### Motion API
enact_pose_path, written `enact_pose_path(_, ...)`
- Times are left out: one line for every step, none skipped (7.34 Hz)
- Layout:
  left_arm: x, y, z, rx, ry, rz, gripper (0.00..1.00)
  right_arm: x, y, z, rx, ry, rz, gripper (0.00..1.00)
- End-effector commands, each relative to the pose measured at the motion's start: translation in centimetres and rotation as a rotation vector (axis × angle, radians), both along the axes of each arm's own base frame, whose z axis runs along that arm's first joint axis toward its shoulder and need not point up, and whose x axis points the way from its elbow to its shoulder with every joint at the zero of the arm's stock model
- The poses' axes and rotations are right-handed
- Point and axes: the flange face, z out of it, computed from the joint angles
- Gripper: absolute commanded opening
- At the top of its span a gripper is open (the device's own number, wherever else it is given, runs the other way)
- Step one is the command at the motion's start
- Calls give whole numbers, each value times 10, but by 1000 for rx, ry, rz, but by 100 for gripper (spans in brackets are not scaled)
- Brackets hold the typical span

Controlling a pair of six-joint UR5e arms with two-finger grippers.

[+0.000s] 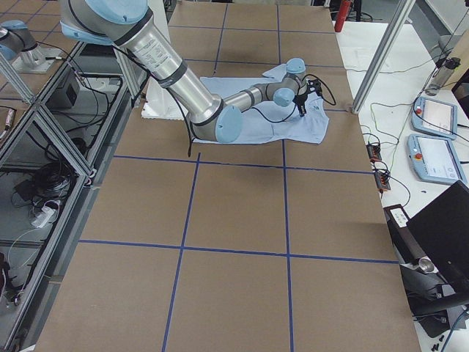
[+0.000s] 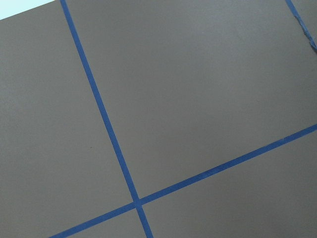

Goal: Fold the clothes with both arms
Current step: 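Fold the grasped sleeve inward toward the collar with the right gripper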

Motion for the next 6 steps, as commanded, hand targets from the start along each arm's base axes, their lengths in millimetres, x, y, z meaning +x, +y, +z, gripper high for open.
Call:
enact_pose_path(0,-4,-7,-17,8,-24,100,-17,5,3,27,25,26,100)
enact_pose_path(1,-6,-11,-39,17,-48,100,-16,6,3,22,21,31,100)
enact_pose_path(4,-14,-31,-71,34,-102,100,-16,7,-5,10,5,39,100)
enact_pose_path(15,-20,-47,-81,61,-148,100,-5,4,-14,-27,-24,10,100)
enact_pose_path(44,-22,-56,-101,93,-169,100,17,0,-30,-94,-32,-25,100)
enact_pose_path(81,-28,-72,-121,93,-200,100,35,0,-47,-141,-31,-45,100)
